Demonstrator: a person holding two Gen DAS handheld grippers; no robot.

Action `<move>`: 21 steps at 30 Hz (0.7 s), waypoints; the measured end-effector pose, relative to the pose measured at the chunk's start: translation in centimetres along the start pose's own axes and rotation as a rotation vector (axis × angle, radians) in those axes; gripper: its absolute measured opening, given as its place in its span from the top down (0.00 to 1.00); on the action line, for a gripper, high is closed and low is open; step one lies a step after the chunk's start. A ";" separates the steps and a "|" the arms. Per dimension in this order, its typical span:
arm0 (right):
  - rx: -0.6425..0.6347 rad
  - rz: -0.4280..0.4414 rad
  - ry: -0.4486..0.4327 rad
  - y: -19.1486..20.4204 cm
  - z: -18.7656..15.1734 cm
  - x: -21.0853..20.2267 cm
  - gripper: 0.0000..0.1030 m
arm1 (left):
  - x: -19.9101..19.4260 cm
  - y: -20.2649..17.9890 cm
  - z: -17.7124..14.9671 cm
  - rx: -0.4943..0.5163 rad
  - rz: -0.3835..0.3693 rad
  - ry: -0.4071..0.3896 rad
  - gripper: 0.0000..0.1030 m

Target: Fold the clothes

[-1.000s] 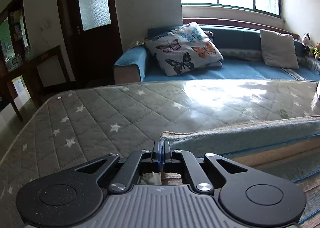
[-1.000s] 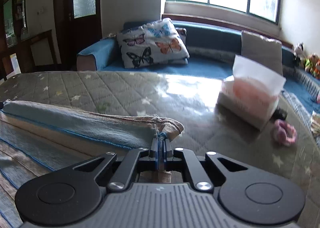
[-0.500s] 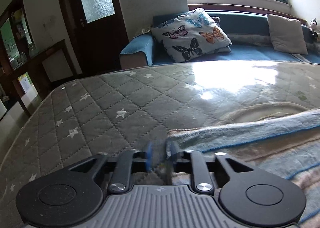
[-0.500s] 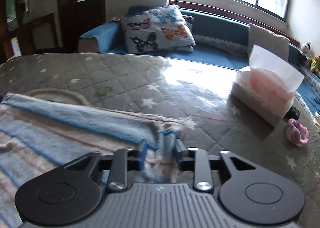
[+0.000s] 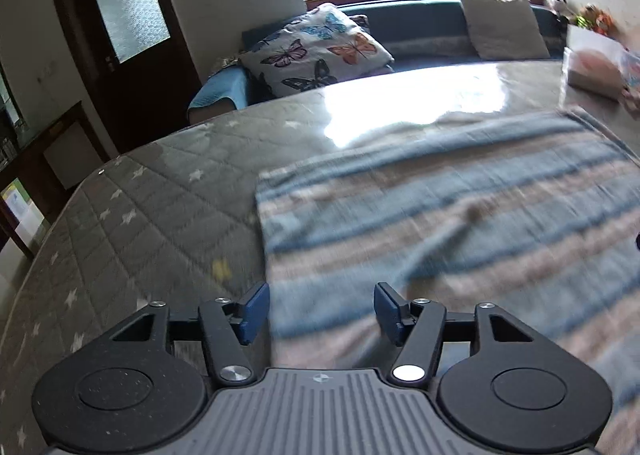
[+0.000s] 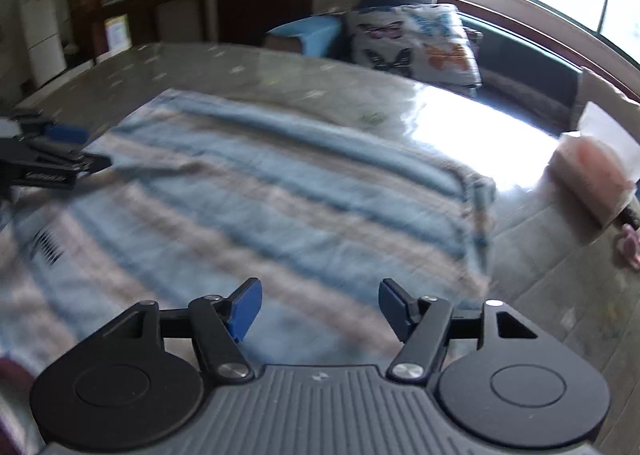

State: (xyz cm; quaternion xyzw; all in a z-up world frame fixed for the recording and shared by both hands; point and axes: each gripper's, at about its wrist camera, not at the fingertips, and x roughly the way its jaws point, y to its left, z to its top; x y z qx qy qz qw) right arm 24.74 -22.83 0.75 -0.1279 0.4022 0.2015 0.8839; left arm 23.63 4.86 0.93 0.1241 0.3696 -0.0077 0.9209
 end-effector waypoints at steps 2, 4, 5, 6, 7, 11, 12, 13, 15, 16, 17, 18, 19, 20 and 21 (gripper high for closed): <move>-0.025 0.011 0.002 1.4 -1.1 -0.8 0.31 | -1.2 -0.3 -1.3 0.011 -0.002 -0.010 0.32; -0.048 0.016 -0.003 2.8 -2.2 -1.7 0.28 | -2.6 -0.7 -2.5 0.016 -0.006 -0.023 0.29; -0.053 0.018 -0.010 3.2 -2.6 -2.1 0.27 | -3.3 -0.9 -3.2 0.018 -0.009 -0.029 0.28; -0.059 0.020 -0.016 3.7 -3.1 -2.5 0.26 | -4.0 -1.1 -3.8 0.021 -0.012 -0.036 0.27; -0.064 0.022 -0.023 4.1 -3.5 -3.0 0.22 | -4.7 -1.5 -4.5 0.027 -0.016 -0.044 0.25; -0.078 0.028 -0.042 5.8 -5.3 -4.4 0.20 | -7.4 -3.2 -6.9 0.065 -0.014 -0.092 0.21; -0.079 0.028 -0.045 6.2 -5.7 -4.7 0.19 | -8.0 -3.6 -7.4 0.071 -0.022 -0.103 0.20; -0.080 0.024 -0.050 6.5 -6.1 -5.0 0.17 | -8.6 -3.9 -7.8 0.079 -0.023 -0.116 0.19; -0.082 0.016 -0.060 7.0 -7.0 -5.4 0.16 | -9.7 -4.6 -8.6 0.098 -0.021 -0.143 0.18; -0.082 0.012 -0.066 7.2 -7.4 -5.7 0.16 | -10.1 -4.9 -9.0 0.106 -0.022 -0.152 0.18; -0.078 0.010 -0.073 7.4 -7.9 -6.0 0.16 | -10.5 -5.3 -9.4 0.115 -0.022 -0.162 0.18; -0.073 0.007 -0.080 7.6 -8.3 -6.3 0.16 | -10.8 -5.5 -9.7 0.122 -0.023 -0.169 0.18; -0.065 0.004 -0.085 7.6 -8.7 -6.6 0.16 | -11.1 -5.8 -10.1 0.129 -0.024 -0.174 0.18; -0.057 0.000 -0.090 7.6 -9.0 -6.9 0.16 | -11.3 -6.1 -10.5 0.136 -0.024 -0.180 0.18; -0.050 -0.003 -0.094 7.6 -9.3 -7.2 0.16 | -11.6 -6.3 -10.9 0.143 -0.024 -0.185 0.18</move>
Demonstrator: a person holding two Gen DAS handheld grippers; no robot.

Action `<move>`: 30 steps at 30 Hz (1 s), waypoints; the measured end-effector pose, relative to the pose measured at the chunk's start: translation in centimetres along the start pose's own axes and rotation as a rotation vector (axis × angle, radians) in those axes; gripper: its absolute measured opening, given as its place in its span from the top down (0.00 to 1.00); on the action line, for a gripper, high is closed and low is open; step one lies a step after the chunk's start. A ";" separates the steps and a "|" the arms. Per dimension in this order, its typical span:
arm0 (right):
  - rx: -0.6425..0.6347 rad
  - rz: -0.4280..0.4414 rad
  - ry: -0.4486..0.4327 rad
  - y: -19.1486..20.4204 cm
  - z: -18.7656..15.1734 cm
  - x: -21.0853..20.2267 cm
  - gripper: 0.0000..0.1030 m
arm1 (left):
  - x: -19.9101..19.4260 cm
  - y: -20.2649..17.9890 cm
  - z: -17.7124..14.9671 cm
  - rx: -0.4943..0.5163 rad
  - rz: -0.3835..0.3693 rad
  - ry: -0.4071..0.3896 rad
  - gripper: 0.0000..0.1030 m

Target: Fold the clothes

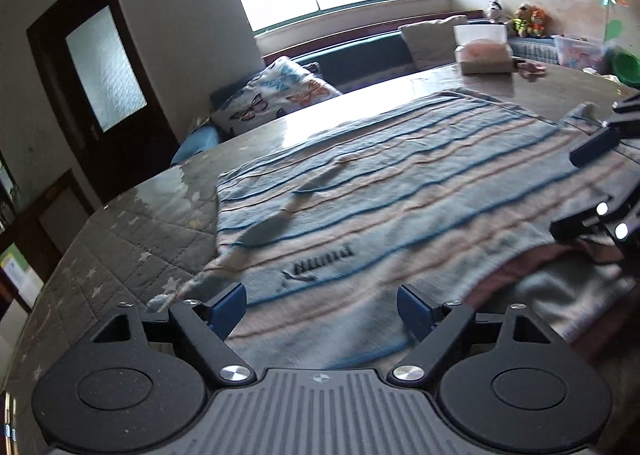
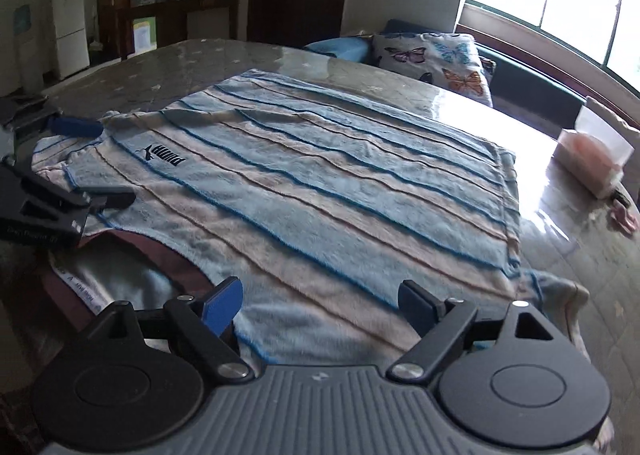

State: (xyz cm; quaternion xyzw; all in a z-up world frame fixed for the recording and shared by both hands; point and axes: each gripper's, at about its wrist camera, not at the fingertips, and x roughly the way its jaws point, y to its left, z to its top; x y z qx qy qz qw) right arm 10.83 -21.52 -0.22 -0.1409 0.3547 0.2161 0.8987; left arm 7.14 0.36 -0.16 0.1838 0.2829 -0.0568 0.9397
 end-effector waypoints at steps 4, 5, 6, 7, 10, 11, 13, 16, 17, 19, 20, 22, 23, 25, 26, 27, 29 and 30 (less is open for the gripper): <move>0.015 0.006 0.006 0.2 -1.3 -1.2 0.14 | -1.3 -0.8 -1.1 0.020 0.007 -0.024 0.16; 0.014 0.007 0.006 0.3 -1.5 -1.4 0.14 | -1.5 -0.8 -1.2 0.021 0.014 -0.026 0.16; 0.019 0.008 0.008 0.2 -1.8 -1.7 0.14 | -1.7 -0.9 -1.4 0.021 0.020 -0.028 0.15; 0.024 0.010 0.010 0.2 -2.1 -2.0 0.14 | -1.8 -0.9 -1.5 0.017 0.023 -0.029 0.15; 0.032 0.017 0.017 0.4 -2.8 -2.9 0.13 | -2.2 -0.7 -1.8 0.001 0.032 -0.023 0.15; 0.030 0.020 0.018 0.5 -3.0 -3.2 0.13 | -2.3 -0.6 -1.8 -0.004 0.034 -0.020 0.15; 0.017 0.015 0.014 0.7 -3.2 -3.6 0.13 | -2.7 -0.5 -1.5 -0.014 0.043 -0.026 0.15; 0.029 0.009 -0.011 0.7 -3.0 -4.1 0.13 | -3.4 -0.8 -0.6 -0.026 0.041 -0.064 0.12; 0.037 0.007 -0.022 0.7 -2.8 -4.2 0.13 | -3.5 -1.0 -0.3 -0.029 0.035 -0.075 0.12; 0.035 0.008 -0.029 1.1 -2.8 -3.9 0.13 | -3.3 -1.9 0.0 -0.021 0.015 -0.085 0.12; 0.034 0.008 -0.032 1.3 -2.8 -3.7 0.13 | -3.2 -2.3 0.1 -0.016 0.004 -0.089 0.12; 0.031 0.009 -0.038 1.7 -2.8 -3.4 0.13 | -3.1 -3.3 0.3 0.005 -0.015 -0.093 0.12; 0.021 0.009 -0.037 1.9 -2.9 -3.5 0.13 | -3.1 -3.7 0.2 0.019 -0.025 -0.091 0.12; 0.000 0.010 -0.036 2.2 -3.2 -3.6 0.13 | -3.0 -4.5 -0.2 0.046 -0.041 -0.083 0.12; -0.010 0.011 -0.036 2.4 -3.3 -3.7 0.13 | -3.0 -4.8 -0.4 0.058 -0.047 -0.077 0.12; -0.020 0.011 -0.035 2.5 -3.4 -3.7 0.13 | -3.0 -5.0 -0.7 0.068 -0.052 -0.071 0.12; -0.025 0.017 -0.034 2.5 -3.6 -4.0 0.13 | -3.3 -5.3 -1.1 0.085 -0.050 -0.076 0.11; -0.022 0.018 -0.038 2.5 -3.6 -4.2 0.13 | -3.4 -5.5 -1.3 0.093 -0.047 -0.081 0.11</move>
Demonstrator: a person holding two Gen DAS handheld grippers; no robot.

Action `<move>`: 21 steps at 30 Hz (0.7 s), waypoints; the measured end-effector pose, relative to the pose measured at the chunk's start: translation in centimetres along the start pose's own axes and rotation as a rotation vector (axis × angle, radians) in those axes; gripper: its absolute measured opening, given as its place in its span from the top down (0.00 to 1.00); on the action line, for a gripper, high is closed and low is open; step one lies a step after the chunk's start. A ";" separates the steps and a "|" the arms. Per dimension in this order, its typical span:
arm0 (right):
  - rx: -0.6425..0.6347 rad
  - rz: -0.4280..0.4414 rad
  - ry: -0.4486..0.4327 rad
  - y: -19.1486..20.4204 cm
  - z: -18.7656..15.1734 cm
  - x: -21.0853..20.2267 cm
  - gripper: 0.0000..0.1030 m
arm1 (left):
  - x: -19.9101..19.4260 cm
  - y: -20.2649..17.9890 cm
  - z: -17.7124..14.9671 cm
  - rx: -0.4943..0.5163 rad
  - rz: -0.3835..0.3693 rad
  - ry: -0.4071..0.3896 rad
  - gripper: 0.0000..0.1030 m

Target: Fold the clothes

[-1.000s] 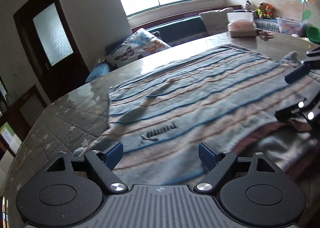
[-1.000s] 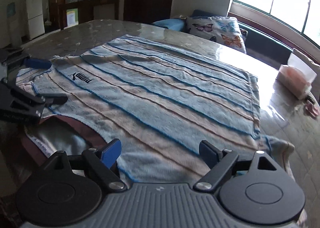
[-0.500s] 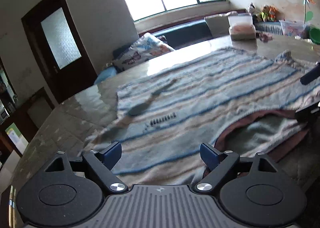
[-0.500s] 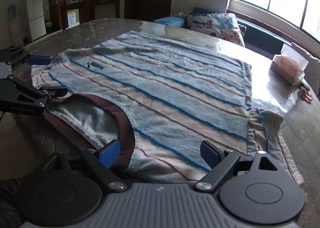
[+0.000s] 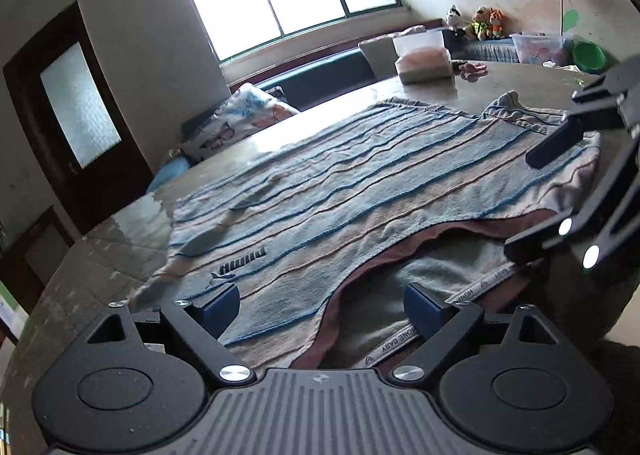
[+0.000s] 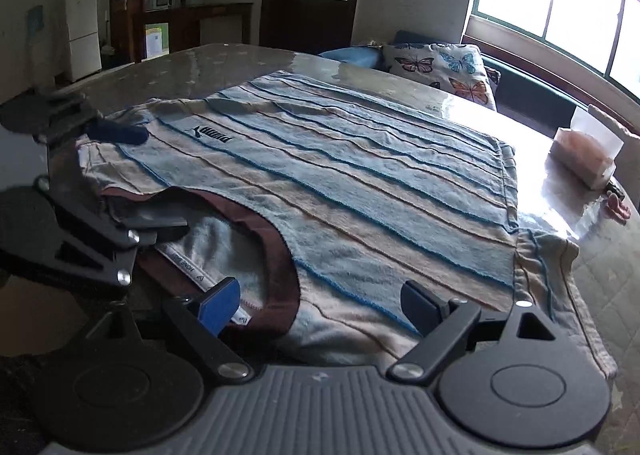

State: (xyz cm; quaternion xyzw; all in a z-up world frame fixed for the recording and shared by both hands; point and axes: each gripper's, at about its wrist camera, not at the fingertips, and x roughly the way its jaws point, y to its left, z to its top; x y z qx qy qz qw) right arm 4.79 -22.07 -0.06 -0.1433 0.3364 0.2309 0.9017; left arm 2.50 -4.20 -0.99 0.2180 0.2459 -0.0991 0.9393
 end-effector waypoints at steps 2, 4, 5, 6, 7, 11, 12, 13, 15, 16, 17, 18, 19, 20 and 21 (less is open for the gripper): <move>0.023 0.002 -0.012 -0.3 0.0 -0.6 0.13 | -0.1 -0.1 -0.1 0.005 0.001 -0.001 0.11; 0.058 0.012 -0.021 -0.8 0.0 -1.2 0.13 | -0.3 -0.1 0.0 0.006 -0.001 -0.002 0.11; 0.081 0.020 -0.027 -1.1 0.0 -1.5 0.13 | -0.4 -0.1 0.1 0.009 -0.002 -0.005 0.11; 0.102 0.013 -0.039 -1.5 0.0 -2.0 0.13 | -0.4 -0.1 0.3 0.011 -0.005 -0.008 0.11; 0.122 0.004 -0.051 -1.9 -0.1 -2.5 0.13 | -0.5 -0.1 0.4 0.013 -0.010 -0.013 0.11; 0.174 -0.090 -0.073 -3.7 -0.5 -3.1 0.13 | -0.7 -0.4 1.0 0.017 -0.031 -0.033 0.10; 0.175 -0.108 -0.064 -4.0 -0.7 -2.9 0.13 | -0.7 -0.5 1.3 0.017 -0.034 -0.039 0.10; 0.168 -0.120 -0.048 -4.1 -0.9 -2.5 0.13 | -0.7 -0.6 1.5 0.017 -0.037 -0.047 0.10; 0.145 -0.135 -0.017 -3.9 -1.5 -1.8 0.13 | -0.6 -0.9 2.2 0.016 -0.042 -0.060 0.10; 0.130 -0.137 -0.015 -3.7 -1.9 -1.7 0.13 | -0.5 -1.0 2.5 0.013 -0.044 -0.066 0.10; 0.115 -0.140 -0.013 -3.4 -2.3 -1.7 0.13 | -0.3 -1.2 2.9 0.010 -0.047 -0.071 0.10; 0.101 -0.142 -0.011 -3.1 -2.6 -1.6 0.13 | -0.1 -1.4 3.3 0.006 -0.051 -0.076 0.10; 0.093 -0.144 -0.013 -3.0 -2.7 -1.8 0.13 | 0.1 -1.6 3.8 0.003 -0.056 -0.080 0.10; 0.088 -0.146 -0.015 -3.0 -2.7 -2.0 0.13 | 0.4 -1.9 4.2 0.002 -0.059 -0.086 0.10; 0.097 -0.146 -0.013 -3.2 -2.7 -2.2 0.13 | 0.8 -2.2 4.5 0.000 -0.065 -0.088 0.10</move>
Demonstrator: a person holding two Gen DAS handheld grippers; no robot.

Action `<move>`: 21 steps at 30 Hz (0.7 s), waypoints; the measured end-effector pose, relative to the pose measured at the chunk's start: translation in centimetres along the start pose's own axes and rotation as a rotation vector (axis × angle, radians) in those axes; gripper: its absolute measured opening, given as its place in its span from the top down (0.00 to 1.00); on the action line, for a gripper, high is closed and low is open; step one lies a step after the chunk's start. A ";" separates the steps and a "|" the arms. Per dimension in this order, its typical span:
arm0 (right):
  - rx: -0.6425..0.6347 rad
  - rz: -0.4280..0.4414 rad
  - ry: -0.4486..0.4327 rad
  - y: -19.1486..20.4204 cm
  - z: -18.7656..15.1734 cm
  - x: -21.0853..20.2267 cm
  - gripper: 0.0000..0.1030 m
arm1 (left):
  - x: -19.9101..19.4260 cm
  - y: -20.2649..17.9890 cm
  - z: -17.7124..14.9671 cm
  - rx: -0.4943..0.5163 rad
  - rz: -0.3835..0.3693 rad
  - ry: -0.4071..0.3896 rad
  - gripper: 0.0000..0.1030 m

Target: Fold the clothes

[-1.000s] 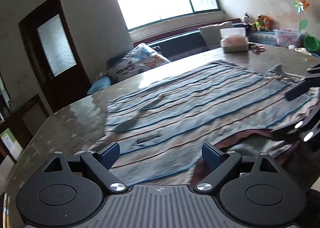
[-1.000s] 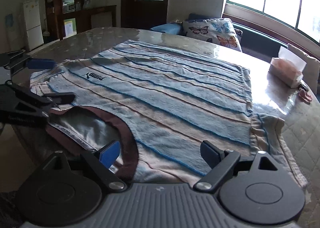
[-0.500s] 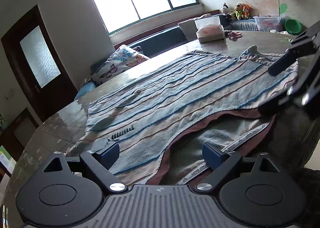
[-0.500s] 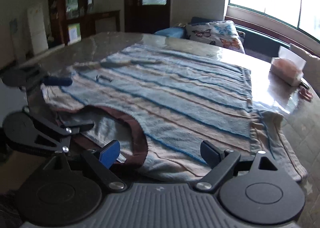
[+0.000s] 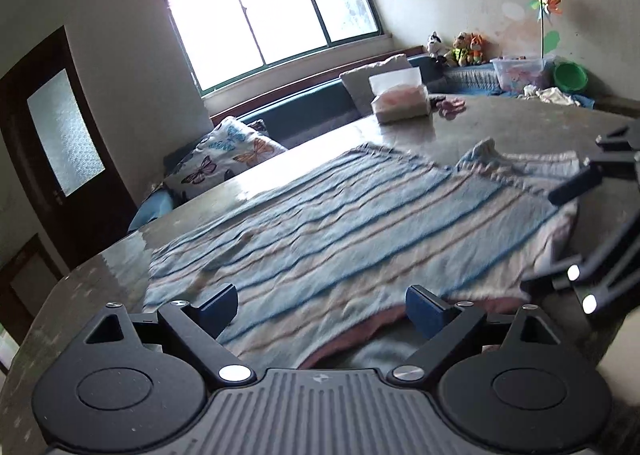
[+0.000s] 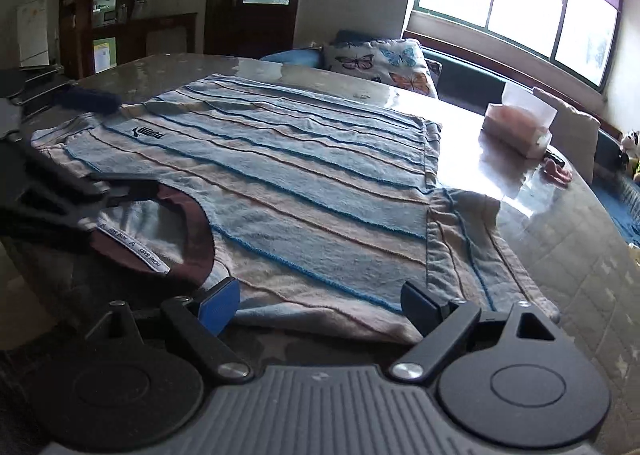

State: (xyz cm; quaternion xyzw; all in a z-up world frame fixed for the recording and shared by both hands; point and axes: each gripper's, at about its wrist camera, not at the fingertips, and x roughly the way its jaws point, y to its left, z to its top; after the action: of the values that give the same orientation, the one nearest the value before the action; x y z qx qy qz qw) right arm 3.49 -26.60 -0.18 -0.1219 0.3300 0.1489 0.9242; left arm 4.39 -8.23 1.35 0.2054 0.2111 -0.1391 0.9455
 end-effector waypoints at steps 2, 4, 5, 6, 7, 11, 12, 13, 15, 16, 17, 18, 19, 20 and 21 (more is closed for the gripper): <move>0.034 -0.004 -0.005 -0.8 0.0 -0.5 0.13 | 0.8 -0.6 0.5 -0.007 -0.014 0.002 0.10; 0.068 -0.011 -0.010 -1.7 0.1 -0.9 0.13 | 1.6 -1.1 1.0 -0.014 -0.028 0.004 0.10; 0.087 -0.031 -0.015 -2.3 0.0 -1.1 0.14 | 2.0 -1.4 1.1 -0.016 -0.035 0.007 0.10; 0.105 -0.052 -0.020 -3.0 0.0 -1.3 0.14 | 2.3 -1.7 1.1 -0.017 -0.041 0.013 0.10; 0.124 -0.072 -0.025 -3.6 0.0 -1.4 0.14 | 2.5 -2.0 1.0 -0.016 -0.048 0.020 0.10; 0.187 -0.156 -0.032 -6.2 -0.2 -1.5 0.18 | 3.1 -3.0 0.1 -0.006 -0.073 0.050 0.10; 0.204 -0.179 -0.030 -6.9 -0.3 -1.3 0.18 | 3.1 -3.1 0.0 -0.004 -0.074 0.050 0.10; 0.227 -0.202 -0.024 -7.8 -0.5 -1.2 0.19 | 3.0 -3.2 0.0 -0.003 -0.073 0.047 0.10; 0.273 -0.246 -0.011 -9.4 -0.9 -0.8 0.25 | 2.9 -3.2 -0.1 -0.003 -0.072 0.042 0.09; 0.298 -0.256 -0.003 -10.1 -1.0 -0.5 0.29 | 2.9 -3.2 0.0 -0.004 -0.073 0.043 0.08; 0.321 -0.265 0.002 -10.6 -1.2 -0.3 0.31 | 2.9 -3.2 0.0 -0.005 -0.072 0.044 0.08; 0.339 -0.271 0.004 -11.0 -1.3 -0.2 0.32 | 2.9 -3.2 0.0 -0.005 -0.071 0.044 0.08; 0.365 -0.281 0.008 -11.5 -1.4 0.0 0.35 | 2.9 -3.2 0.0 -0.005 -0.071 0.044 0.08; 0.383 -0.287 0.014 -11.7 -1.5 0.2 0.39 | 2.9 -3.2 0.0 -0.007 -0.071 0.045 0.08; 0.400 -0.287 0.012 -11.9 -1.6 0.3 0.40 | 2.9 -3.2 0.0 -0.007 -0.071 0.045 0.08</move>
State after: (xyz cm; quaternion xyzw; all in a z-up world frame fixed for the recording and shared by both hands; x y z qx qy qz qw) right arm 7.05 -38.07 -0.10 0.0171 0.3379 -0.0529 0.9395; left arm 5.78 -11.57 -1.02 0.1973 0.2401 -0.1673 0.9356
